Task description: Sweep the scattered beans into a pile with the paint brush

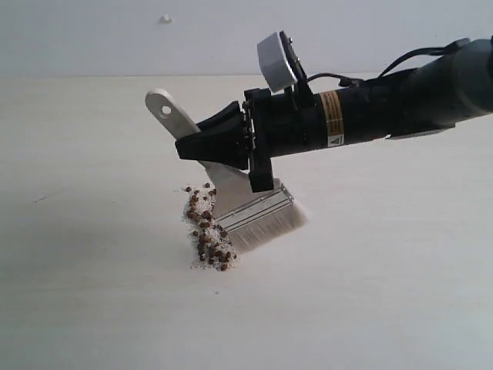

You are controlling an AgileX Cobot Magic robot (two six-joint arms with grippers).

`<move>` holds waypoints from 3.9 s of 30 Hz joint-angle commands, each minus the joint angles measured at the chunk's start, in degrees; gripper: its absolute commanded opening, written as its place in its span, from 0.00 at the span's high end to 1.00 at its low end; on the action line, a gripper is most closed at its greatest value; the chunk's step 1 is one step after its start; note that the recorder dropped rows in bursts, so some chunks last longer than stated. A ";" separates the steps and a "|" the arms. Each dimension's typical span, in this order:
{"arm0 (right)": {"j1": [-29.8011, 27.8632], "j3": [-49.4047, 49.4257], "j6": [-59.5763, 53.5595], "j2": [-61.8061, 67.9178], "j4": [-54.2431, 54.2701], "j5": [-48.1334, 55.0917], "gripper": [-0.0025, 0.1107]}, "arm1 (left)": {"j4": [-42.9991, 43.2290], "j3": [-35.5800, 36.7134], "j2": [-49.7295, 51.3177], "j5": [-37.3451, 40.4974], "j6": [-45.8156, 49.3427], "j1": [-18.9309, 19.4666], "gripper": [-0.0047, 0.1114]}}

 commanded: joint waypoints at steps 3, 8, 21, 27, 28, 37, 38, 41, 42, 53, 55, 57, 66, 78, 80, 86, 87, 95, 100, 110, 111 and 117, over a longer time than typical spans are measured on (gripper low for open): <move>3.93 0.00 6.11 -4.14 -3.97 -0.68 0.98 | 0.24 0.21 -0.36 -0.06 -0.18 -0.38 0.96; 10.39 2.88 -0.15 -4.14 4.52 -0.68 0.98 | 0.24 0.21 -0.36 -0.06 -0.18 -0.38 0.96; 13.78 15.29 -20.81 -4.03 30.84 -0.68 0.98 | 0.24 0.21 -0.36 -0.06 -0.18 -0.38 0.96; 13.78 16.38 -23.15 -2.02 34.77 -0.68 0.98 | 0.24 0.21 -0.36 -0.06 -0.18 -0.38 0.96; 13.78 16.38 -23.15 -1.08 36.20 -0.68 0.98 | 0.24 0.21 -0.36 -0.06 -0.18 -0.38 0.96; 13.78 16.26 -22.28 4.88 45.99 -0.68 0.98 | 0.24 0.21 -0.36 -0.06 -0.18 -0.38 0.96; 13.78 16.26 -22.40 4.87 46.13 -0.68 0.98 | 0.24 0.21 -0.36 -0.06 -0.18 -0.38 0.96; 13.78 16.26 -25.10 4.87 46.90 -0.68 0.98 | 0.24 0.21 -0.36 -0.06 -0.18 -0.38 0.96; 13.78 16.26 -25.39 4.87 47.16 -0.68 0.98 | 0.24 0.21 -0.36 -0.06 -0.18 -0.38 0.96; 13.78 16.03 -32.95 5.60 54.29 -0.68 0.98 | 0.24 0.21 -0.36 -0.06 -0.18 -0.38 0.96; 13.78 15.13 -32.95 6.05 53.76 -0.68 0.98 | 0.24 0.21 -0.36 -0.06 -0.18 -0.38 0.96; 13.78 13.12 -31.69 6.01 48.97 -0.68 0.98 | 0.24 0.21 -0.36 -0.06 -0.18 -0.38 0.96; 13.78 10.91 -27.19 1.14 44.57 -0.68 0.98 | 0.24 0.21 -0.36 -0.06 -0.18 -0.38 0.96; 13.78 10.91 -37.12 -4.10 66.33 9.36 0.98 | 0.24 0.21 -0.36 -0.06 -0.18 -0.38 0.96; 13.78 10.91 -42.67 -5.86 70.89 14.09 0.98 | 0.24 0.21 -0.36 -0.06 -0.18 -0.38 0.96; 13.78 10.91 -58.38 -10.86 86.34 26.00 0.98 | 0.24 0.21 -0.36 -0.06 -0.18 -0.38 0.96; 13.78 11.17 -62.10 -11.39 90.77 27.13 0.98 | 0.24 0.21 -0.36 -0.06 -0.18 -0.38 0.96; 25.47 11.75 -107.78 -11.89 139.39 15.63 0.98 | 0.24 0.21 -0.36 -0.06 -0.18 -0.38 0.96; 32.90 11.75 -107.26 -4.54 146.77 7.03 0.98 | 0.24 0.21 -0.36 -0.06 -0.18 -0.38 0.96; 34.49 11.63 -90.63 1.29 145.14 11.90 0.98 | 0.24 0.21 -0.36 -0.06 -0.18 -0.38 0.96; 34.49 11.63 -89.51 1.29 144.67 13.09 0.98 | 0.24 0.21 -0.36 -0.06 -0.18 -0.38 0.96; 34.49 11.63 -80.34 1.29 139.74 14.58 0.98 | 0.24 0.21 -0.36 -0.06 -0.18 -0.38 0.96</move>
